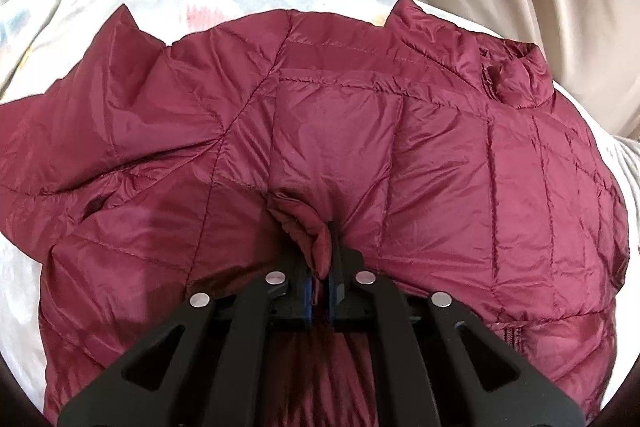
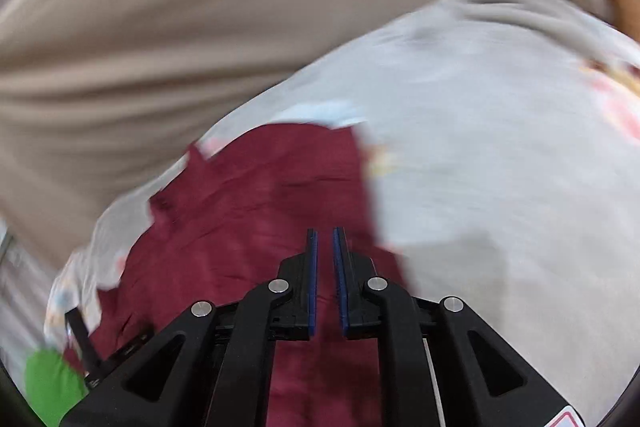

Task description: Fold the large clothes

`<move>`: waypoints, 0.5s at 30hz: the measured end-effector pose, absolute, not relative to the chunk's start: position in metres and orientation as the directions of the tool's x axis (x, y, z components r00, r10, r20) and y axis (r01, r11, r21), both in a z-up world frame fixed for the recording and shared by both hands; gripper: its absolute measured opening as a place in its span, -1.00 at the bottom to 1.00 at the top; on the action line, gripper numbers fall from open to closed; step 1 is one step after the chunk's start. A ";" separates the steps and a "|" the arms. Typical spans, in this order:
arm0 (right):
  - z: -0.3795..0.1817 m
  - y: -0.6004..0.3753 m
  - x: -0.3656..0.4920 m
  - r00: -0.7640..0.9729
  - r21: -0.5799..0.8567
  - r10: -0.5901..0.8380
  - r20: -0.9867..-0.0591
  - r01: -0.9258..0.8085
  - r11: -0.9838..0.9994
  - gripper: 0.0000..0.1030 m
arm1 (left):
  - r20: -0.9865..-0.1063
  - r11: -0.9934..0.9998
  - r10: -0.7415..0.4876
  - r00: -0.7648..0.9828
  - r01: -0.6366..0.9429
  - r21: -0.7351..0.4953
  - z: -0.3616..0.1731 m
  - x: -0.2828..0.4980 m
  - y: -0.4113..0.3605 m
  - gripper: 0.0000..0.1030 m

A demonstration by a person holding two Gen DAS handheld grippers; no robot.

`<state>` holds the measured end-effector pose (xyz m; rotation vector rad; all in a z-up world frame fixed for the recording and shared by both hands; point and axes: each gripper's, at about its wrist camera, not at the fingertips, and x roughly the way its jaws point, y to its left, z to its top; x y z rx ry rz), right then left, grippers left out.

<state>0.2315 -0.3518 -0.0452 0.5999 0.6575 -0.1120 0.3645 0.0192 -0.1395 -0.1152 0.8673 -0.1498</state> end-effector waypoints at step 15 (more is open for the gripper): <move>-0.072 -0.376 0.234 0.722 0.400 0.008 -0.692 0.374 0.837 -0.65 | -0.727 0.974 -0.219 0.651 0.106 -0.198 -0.146 0.349 0.032 -0.84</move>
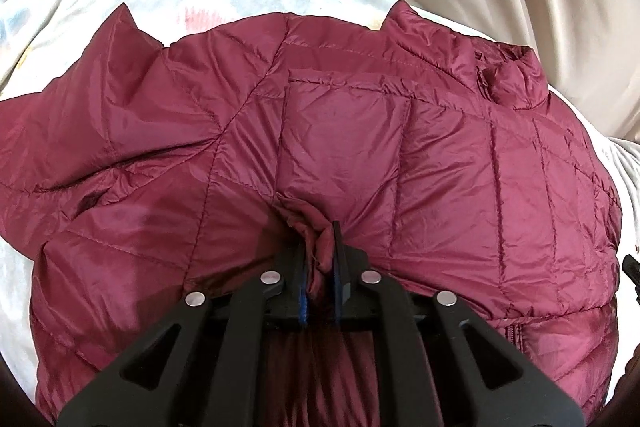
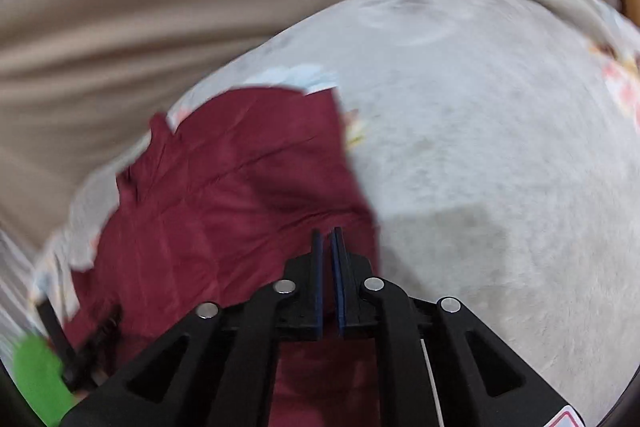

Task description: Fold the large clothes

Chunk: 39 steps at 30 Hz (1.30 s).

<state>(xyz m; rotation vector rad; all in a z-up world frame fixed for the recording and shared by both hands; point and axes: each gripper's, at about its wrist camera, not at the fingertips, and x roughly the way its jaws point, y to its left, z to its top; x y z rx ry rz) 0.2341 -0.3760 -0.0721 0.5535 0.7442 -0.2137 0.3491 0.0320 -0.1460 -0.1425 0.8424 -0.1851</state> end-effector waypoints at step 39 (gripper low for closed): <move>-0.073 -0.333 -0.049 0.531 0.303 0.098 -0.841 0.314 0.900 -0.93 | -0.849 0.942 -0.310 0.428 0.016 -0.336 -0.118 0.131 0.202 -0.89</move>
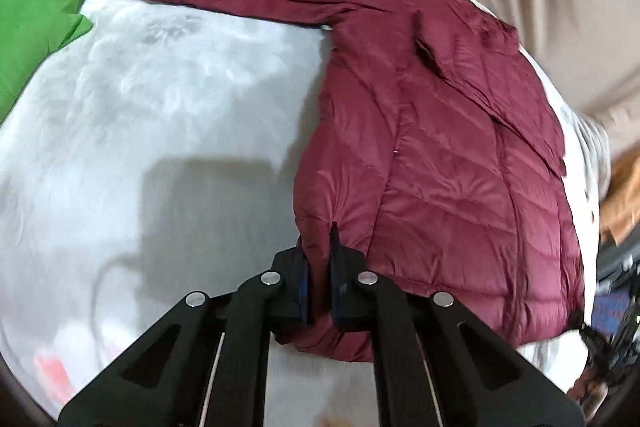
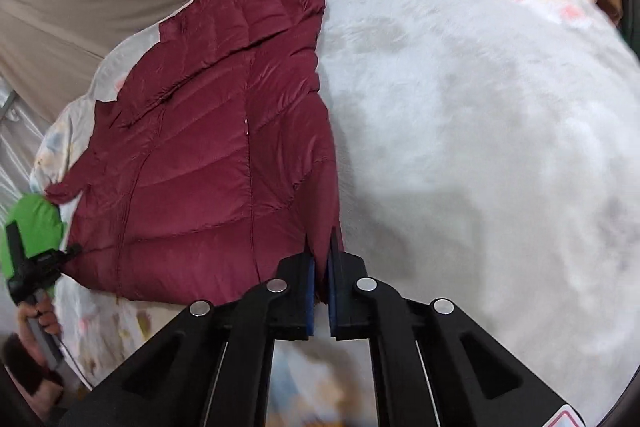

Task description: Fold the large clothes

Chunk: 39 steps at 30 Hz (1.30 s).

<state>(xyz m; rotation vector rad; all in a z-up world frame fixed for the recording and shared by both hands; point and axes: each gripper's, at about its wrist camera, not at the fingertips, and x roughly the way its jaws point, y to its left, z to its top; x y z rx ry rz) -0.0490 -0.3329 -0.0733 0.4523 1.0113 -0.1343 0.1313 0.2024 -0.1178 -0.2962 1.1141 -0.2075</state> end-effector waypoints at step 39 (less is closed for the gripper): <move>-0.101 -0.006 0.248 0.472 0.435 0.413 -0.779 -0.067 0.898 -0.82 | -0.763 0.691 -0.120 0.635 -0.499 -0.524 -0.167 0.401 0.430 -0.63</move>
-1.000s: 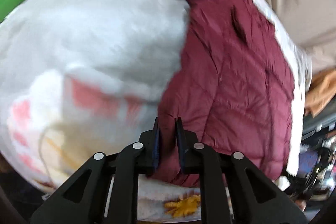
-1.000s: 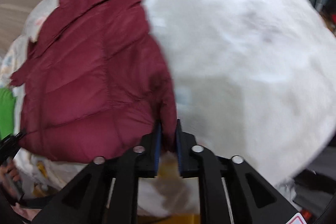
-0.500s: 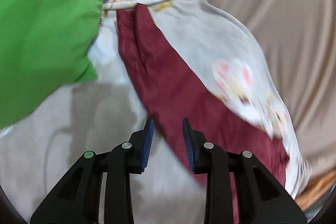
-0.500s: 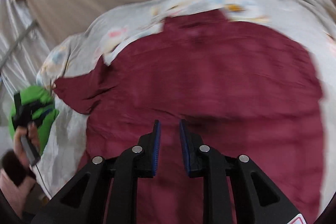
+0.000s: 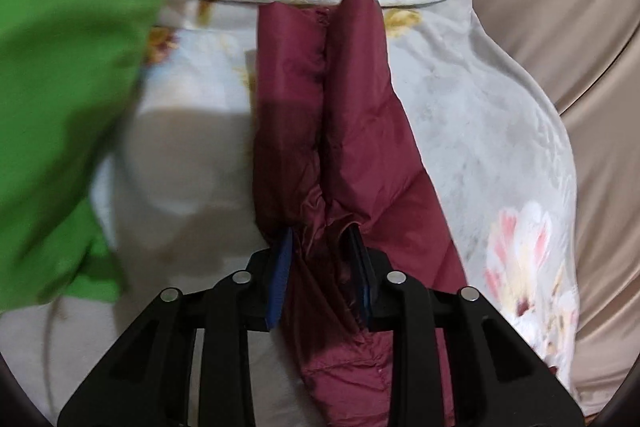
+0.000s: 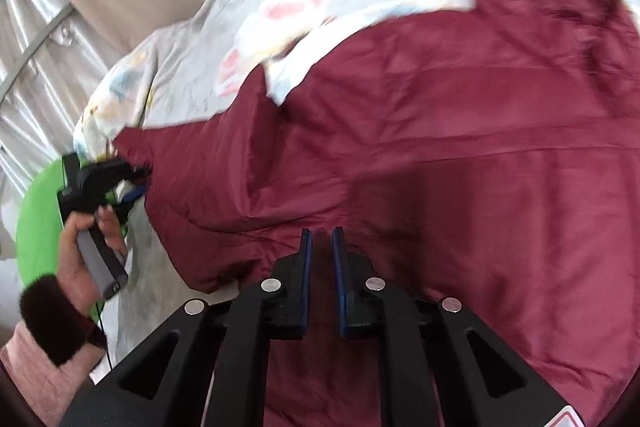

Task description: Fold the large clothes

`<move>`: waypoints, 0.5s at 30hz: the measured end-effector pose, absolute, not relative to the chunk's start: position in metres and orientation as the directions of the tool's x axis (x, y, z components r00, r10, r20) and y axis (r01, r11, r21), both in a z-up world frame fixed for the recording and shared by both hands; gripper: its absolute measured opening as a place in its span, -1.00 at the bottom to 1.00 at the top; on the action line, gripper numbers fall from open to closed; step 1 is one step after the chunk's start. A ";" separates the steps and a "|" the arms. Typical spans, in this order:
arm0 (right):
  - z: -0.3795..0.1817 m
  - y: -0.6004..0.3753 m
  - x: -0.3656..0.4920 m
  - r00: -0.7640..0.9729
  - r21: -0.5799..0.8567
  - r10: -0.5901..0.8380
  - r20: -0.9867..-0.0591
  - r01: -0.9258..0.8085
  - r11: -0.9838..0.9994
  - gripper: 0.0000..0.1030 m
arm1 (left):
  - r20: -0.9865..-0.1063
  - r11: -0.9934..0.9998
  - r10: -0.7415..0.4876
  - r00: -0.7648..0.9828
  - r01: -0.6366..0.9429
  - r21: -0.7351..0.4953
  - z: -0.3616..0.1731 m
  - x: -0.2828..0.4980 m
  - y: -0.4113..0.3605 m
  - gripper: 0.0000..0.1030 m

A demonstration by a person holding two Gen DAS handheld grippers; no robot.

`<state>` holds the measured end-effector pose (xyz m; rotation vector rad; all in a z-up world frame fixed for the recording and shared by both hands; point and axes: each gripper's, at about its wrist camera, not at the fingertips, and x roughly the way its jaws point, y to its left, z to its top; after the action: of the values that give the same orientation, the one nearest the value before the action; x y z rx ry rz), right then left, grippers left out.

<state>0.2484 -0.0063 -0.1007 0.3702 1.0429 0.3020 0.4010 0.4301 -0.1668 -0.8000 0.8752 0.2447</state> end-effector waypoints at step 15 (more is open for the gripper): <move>-0.128 -0.001 0.251 0.462 0.475 0.453 -0.763 -0.075 0.877 -0.93 | -0.272 0.682 -0.635 0.723 0.359 -0.637 0.075 0.349 0.219 -1.00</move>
<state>0.2506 -0.0015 -0.1284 0.4046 1.0463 0.3356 0.3488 0.2186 0.0754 -0.5886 0.5077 -0.5852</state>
